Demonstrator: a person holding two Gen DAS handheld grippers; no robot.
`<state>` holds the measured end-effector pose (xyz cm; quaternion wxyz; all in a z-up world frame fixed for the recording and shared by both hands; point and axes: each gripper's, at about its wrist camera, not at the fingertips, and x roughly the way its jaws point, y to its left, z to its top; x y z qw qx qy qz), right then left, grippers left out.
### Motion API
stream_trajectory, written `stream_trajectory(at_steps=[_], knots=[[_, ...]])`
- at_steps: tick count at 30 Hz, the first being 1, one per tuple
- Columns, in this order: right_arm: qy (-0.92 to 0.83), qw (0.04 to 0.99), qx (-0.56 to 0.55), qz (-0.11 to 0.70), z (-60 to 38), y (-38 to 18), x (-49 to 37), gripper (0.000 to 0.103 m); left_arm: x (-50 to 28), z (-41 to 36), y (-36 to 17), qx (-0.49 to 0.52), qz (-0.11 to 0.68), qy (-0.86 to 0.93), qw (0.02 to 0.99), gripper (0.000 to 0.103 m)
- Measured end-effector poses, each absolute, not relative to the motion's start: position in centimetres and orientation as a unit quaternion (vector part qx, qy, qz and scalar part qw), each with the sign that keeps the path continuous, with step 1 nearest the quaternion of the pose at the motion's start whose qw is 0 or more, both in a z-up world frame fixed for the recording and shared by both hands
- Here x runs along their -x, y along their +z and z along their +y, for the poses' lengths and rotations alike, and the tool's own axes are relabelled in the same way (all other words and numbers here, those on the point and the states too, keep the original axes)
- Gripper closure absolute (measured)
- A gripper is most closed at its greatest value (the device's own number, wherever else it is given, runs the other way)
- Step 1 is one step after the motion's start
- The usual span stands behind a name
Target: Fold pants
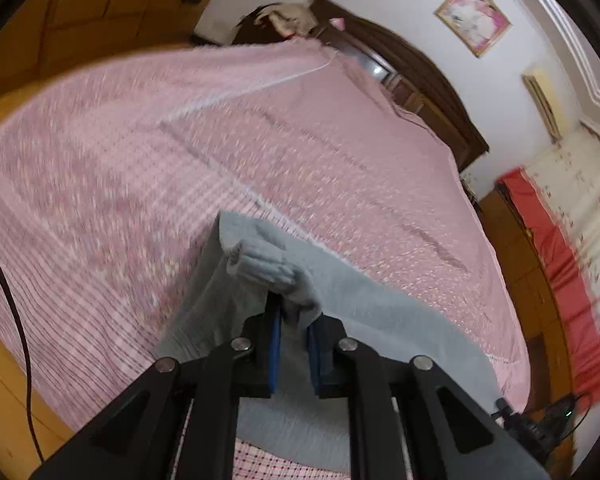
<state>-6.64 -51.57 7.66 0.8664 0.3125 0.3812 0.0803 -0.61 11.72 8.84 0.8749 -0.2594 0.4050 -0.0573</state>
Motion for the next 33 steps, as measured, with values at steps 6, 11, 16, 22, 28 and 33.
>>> stream_trajectory(at_steps=[6, 11, 16, 22, 28, 33], knots=[[0.099, 0.858, -0.299, 0.405, -50.8, 8.1, 9.6, 0.099, 3.2, 12.2, 9.1, 0.246, 0.419, -0.064, 0.872, 0.092], [0.103, 0.844, -0.288, 0.442, -50.0, 6.2, 11.0, 0.099, 4.4, 12.5, 7.0, 0.235, 0.447, -0.044, 0.862, 0.092], [0.094, 0.835, -0.287, 0.460, -49.8, 4.1, 11.5, 0.099, 4.5, 13.6, 5.1, 0.247, 0.463, -0.031, 0.851, 0.092], [0.102, 0.830, -0.304, 0.456, -50.2, 3.9, 11.7, 0.099, 4.9, 13.2, 5.0, 0.231, 0.461, -0.030, 0.856, 0.093], [0.113, 0.847, -0.284, 0.435, -50.2, 5.9, 13.1, 0.099, 4.1, 13.2, 4.6, 0.215, 0.467, -0.019, 0.857, 0.093], [0.093, 0.837, -0.251, 0.477, -49.2, 3.1, 12.4, 0.099, 3.4, 13.6, 2.0, 0.215, 0.491, 0.010, 0.844, 0.078]])
